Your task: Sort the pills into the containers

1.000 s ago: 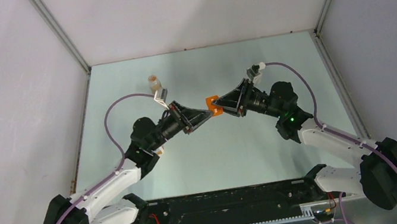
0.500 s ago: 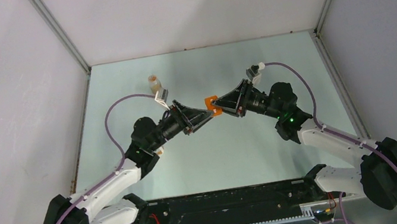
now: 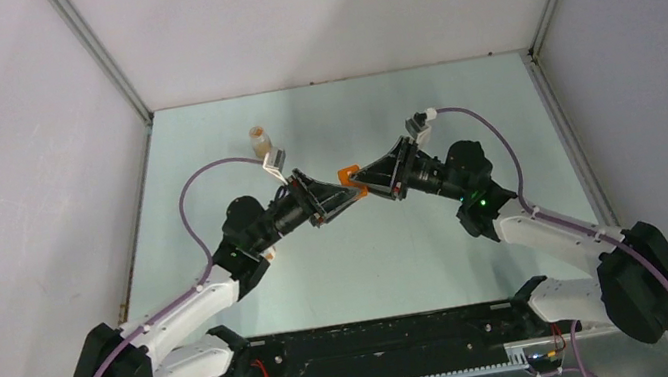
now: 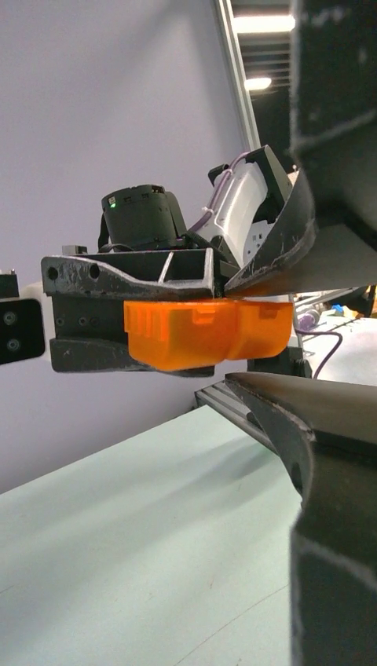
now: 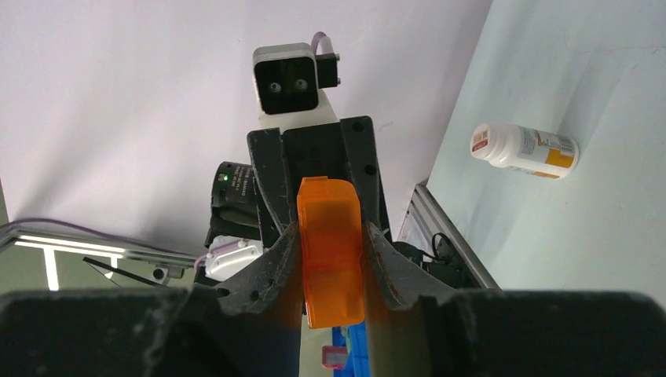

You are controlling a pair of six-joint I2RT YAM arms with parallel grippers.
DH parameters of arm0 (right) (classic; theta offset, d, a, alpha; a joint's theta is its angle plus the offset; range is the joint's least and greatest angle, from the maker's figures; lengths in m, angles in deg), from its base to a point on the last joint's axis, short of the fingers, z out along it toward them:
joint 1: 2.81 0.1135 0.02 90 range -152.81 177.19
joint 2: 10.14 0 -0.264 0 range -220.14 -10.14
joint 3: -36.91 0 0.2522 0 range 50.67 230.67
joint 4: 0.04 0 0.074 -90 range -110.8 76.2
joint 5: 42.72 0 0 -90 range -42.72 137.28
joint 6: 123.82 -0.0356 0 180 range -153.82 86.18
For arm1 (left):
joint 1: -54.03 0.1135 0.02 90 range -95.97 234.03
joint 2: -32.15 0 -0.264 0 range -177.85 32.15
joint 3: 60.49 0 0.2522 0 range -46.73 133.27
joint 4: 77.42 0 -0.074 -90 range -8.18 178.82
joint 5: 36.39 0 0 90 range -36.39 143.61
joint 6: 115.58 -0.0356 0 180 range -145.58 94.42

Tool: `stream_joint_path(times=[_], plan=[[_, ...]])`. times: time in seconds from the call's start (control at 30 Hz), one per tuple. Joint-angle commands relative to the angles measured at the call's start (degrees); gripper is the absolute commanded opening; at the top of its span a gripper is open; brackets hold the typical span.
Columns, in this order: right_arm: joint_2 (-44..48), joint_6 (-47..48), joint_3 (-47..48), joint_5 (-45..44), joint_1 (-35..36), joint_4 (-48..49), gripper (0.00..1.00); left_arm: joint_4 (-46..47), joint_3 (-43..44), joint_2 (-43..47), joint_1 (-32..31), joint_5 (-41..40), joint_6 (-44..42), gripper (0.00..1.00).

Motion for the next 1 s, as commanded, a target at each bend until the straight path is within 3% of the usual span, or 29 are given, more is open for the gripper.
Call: stream_joint_path(times=[0.0,0.1,0.13,0.2,0.23,0.33,0.4,0.53,0.63,0.8,0.97], plan=[[-1.39,-0.98,0.52,0.85,0.55,4.93,0.18,2.84,0.7,-0.12,-0.14,1.2,0.42,0.41],[-1.27,-0.16,0.52,0.1,0.77,3.87,0.21,2.92,0.22,0.03,-0.16,1.21,0.42,0.26],[-1.11,0.12,0.52,-0.14,0.76,3.39,0.24,2.93,-0.05,0.23,-0.18,1.13,0.38,0.22],[-0.14,1.26,0.52,-1.55,0.7,0.19,0.31,2.43,-0.51,0.49,-0.19,1.12,-0.12,0.04],[1.11,2.84,0.52,-2.94,0.7,-2.62,0.34,1.89,-0.58,0.65,-0.19,1.25,-0.64,0.02],[4.66,7.18,0.9,-6.69,0.73,-10.4,0.61,-3.53,-0.25,1.02,-0.05,1.38,-5.54,0.0],[7.54,13.61,3.43,-11.2,0.97,-19.42,0.73,-8.92,1.14,1.2,-0.09,2.03,-11.09,0.0],[10.46,22.0,10.15,-19.41,3.66,-36.52,0.77,-21.68,5.74,0.02,-0.1,4.06,-24.2,0.0],[8.86,25.05,15.35,-26.99,7.26,-49.53,0.78,-24.86,7.11,-1.34,-0.15,5.73,-28.32,0.0],[4.09,25.44,22.32,-43.78,15.07,-61.7,0.86,-27.53,8.41,-2.45,-0.11,8.01,-31.97,0.0],[2.69,25.28,23.18,-50.12,19.05,-64.04,0.85,-25.42,7.39,-2.95,-0.17,9.0,-34.57,0.0]])
